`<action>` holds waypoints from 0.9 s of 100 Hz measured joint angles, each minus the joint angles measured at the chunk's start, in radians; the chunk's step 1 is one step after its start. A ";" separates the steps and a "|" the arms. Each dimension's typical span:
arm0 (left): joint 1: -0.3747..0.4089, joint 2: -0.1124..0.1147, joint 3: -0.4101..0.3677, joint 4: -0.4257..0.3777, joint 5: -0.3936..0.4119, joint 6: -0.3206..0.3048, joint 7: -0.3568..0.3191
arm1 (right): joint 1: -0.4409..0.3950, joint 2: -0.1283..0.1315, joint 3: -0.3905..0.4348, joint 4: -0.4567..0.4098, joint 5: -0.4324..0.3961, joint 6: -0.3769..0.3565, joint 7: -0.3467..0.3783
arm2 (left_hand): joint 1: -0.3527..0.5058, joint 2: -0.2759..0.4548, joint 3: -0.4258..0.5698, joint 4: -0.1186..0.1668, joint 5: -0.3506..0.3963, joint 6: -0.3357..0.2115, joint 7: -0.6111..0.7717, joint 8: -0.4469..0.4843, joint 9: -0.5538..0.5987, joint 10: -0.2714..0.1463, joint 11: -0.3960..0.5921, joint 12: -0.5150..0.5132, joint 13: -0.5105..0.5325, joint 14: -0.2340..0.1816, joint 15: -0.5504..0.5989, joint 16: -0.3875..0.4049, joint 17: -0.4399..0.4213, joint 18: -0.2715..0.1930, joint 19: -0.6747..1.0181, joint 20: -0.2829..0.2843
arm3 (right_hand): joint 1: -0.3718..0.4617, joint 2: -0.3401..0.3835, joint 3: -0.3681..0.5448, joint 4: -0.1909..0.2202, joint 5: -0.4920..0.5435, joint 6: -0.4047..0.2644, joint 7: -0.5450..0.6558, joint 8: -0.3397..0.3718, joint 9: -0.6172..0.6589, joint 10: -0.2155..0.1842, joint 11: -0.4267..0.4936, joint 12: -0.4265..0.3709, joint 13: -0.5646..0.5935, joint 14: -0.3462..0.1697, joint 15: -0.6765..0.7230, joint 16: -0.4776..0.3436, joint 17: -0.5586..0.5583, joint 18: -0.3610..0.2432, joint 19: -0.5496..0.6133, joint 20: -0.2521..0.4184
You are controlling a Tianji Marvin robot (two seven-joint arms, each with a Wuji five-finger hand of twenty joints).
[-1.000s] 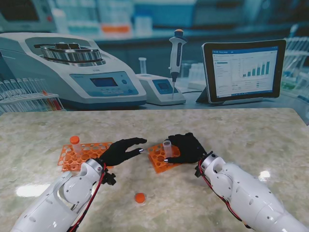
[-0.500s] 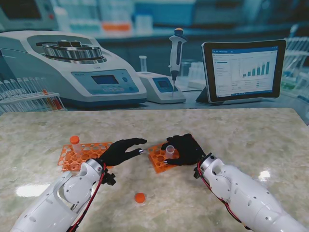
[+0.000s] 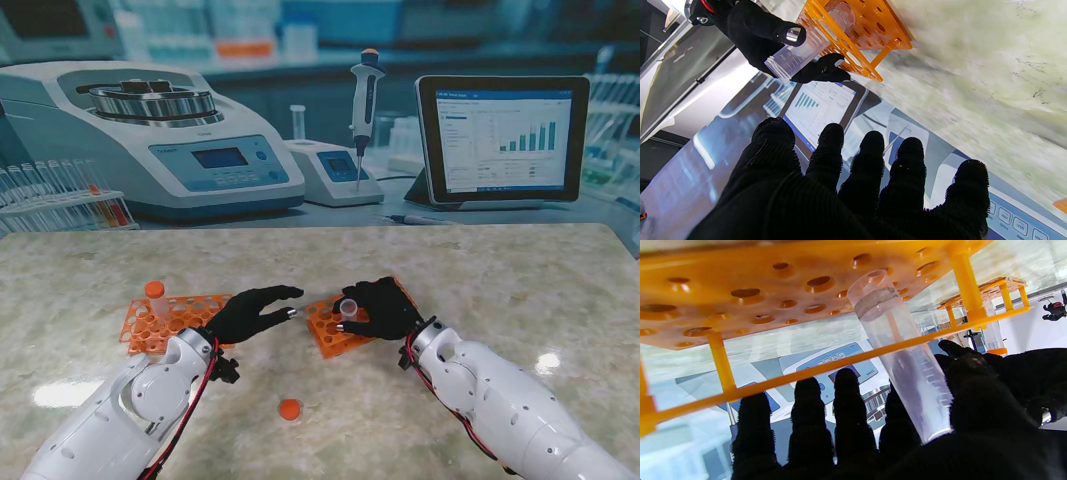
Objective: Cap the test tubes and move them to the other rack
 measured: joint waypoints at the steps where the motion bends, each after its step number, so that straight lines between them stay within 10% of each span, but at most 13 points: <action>1: 0.000 0.000 0.000 0.000 0.000 0.000 0.000 | 0.000 0.000 0.000 0.000 0.000 0.000 0.000 | 0.000 0.000 0.000 0.000 0.000 0.000 0.000 0.000 0.000 0.000 0.000 0.000 0.000 0.000 0.000 0.000 0.000 0.000 0.000 0.000 | 0.002 0.001 -0.003 0.000 0.000 0.000 0.002 -0.001 0.000 0.000 0.000 0.000 0.000 0.000 0.000 0.000 0.000 0.000 0.000 0.000; 90: 0.001 0.000 -0.006 -0.001 0.003 -0.004 0.002 | -0.072 0.012 0.111 -0.130 -0.034 0.000 0.045 | 0.000 0.010 0.000 0.000 0.001 0.000 0.000 0.000 0.000 0.000 0.000 0.000 0.000 -0.002 0.000 0.000 0.000 -0.001 0.000 0.000 | 0.019 0.014 -0.050 -0.001 0.021 0.000 0.030 -0.028 0.053 -0.040 0.003 -0.001 0.021 -0.012 -0.001 0.000 0.037 -0.009 0.013 0.004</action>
